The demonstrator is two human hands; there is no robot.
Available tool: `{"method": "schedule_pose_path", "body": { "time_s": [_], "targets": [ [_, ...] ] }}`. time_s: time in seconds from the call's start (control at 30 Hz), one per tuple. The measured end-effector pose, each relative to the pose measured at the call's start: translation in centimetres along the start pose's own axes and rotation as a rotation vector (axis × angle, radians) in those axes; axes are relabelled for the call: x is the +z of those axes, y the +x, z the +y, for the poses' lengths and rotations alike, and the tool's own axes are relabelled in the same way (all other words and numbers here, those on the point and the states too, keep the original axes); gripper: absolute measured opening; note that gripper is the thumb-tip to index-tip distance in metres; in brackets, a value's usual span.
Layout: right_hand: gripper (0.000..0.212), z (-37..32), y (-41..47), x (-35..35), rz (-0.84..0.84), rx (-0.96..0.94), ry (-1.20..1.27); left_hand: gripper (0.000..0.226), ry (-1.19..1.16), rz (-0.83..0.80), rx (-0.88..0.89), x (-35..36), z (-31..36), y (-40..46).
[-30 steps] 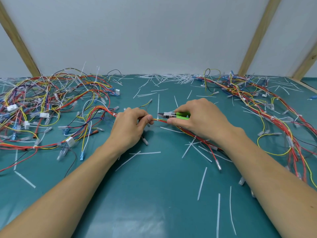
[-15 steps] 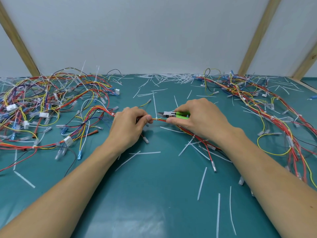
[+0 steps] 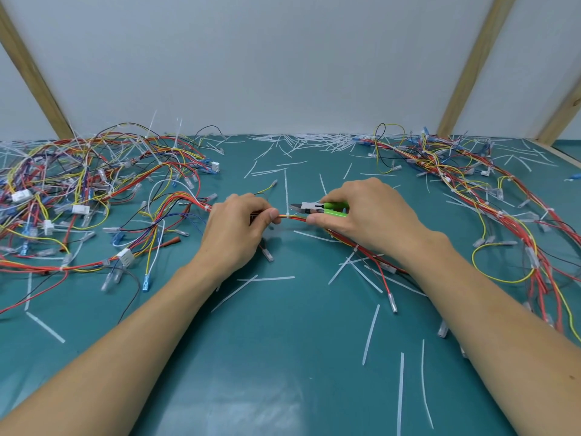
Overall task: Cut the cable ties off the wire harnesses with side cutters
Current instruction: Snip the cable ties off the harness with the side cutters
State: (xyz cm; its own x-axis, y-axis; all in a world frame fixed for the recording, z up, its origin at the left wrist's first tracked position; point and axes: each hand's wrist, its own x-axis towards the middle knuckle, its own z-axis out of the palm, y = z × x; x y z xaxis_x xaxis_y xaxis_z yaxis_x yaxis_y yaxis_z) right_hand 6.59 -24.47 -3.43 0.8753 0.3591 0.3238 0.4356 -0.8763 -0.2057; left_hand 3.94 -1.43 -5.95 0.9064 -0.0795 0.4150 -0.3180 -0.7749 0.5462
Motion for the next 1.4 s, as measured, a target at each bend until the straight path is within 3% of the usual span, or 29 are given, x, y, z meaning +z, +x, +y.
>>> {"method": "schedule_pose_path", "body": {
  "time_s": [1.4],
  "targets": [
    [0.059,-1.1,-0.3,-0.4,-0.131,0.045,0.046,0.021,0.011,0.029,0.029,0.1,-0.3,-0.1]
  ]
}}
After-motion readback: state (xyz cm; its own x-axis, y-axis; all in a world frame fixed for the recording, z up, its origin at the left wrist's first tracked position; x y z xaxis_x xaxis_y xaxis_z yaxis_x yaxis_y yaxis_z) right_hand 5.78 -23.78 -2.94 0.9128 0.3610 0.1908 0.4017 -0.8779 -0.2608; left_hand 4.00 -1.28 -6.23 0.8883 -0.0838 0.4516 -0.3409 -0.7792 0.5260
